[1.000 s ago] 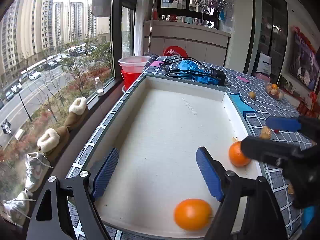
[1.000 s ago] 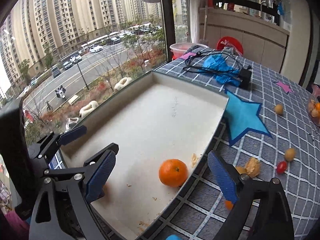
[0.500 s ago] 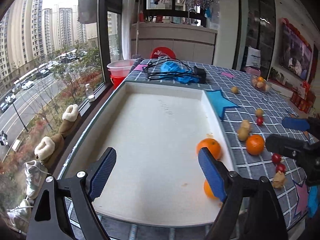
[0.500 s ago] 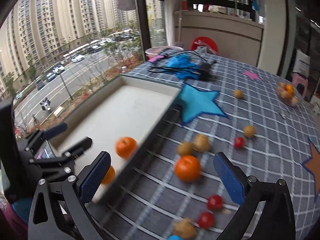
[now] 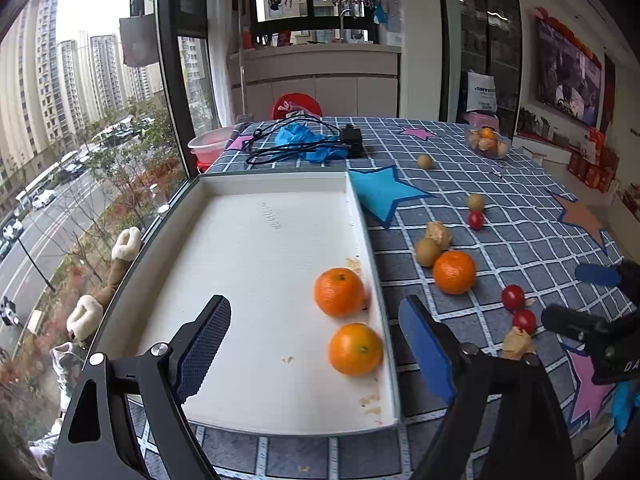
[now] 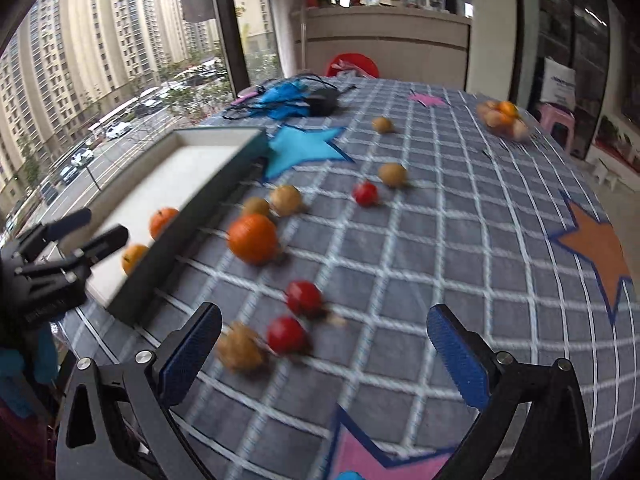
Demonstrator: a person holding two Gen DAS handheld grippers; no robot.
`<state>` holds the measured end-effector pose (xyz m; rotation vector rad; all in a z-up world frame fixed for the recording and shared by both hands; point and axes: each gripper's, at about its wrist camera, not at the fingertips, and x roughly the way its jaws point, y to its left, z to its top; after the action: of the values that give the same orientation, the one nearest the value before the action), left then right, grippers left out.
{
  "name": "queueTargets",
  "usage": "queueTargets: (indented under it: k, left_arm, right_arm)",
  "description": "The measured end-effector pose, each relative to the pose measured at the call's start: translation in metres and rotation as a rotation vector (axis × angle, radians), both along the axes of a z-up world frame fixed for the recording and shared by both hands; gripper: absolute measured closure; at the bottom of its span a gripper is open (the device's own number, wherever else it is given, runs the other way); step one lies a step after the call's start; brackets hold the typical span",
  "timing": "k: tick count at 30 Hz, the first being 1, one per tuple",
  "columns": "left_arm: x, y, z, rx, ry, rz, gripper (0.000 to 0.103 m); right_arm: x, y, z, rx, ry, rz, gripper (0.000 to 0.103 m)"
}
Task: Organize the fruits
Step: 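Withdraw both open tools from the tray back over the table fruits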
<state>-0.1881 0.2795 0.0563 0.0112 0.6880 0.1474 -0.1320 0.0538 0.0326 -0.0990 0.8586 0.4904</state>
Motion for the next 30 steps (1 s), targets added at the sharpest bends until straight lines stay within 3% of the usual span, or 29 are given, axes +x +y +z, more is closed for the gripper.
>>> queueTargets:
  k: [6,13,21,30]
  left_arm:
    - [0.003,-0.015,-0.001,0.015,0.009,-0.019,0.014]
    - [0.005,-0.027,-0.002,0.029,0.016,-0.027,0.014]
    - [0.003,-0.025,-0.004,0.021,0.024,-0.024,0.014]
    - [0.007,-0.051,-0.010,0.025,0.040,-0.103,0.014]
  right_arm:
    - [-0.010,-0.006,-0.015,-0.018,0.007,0.028,0.000]
    - [-0.018,0.019,-0.017,-0.030,-0.026,0.095,0.000]
    - [0.001,0.034,-0.032,-0.078,0.014,0.054,0.000]
    - [0.012,-0.006,-0.030,-0.059,0.018,-0.043,0.000]
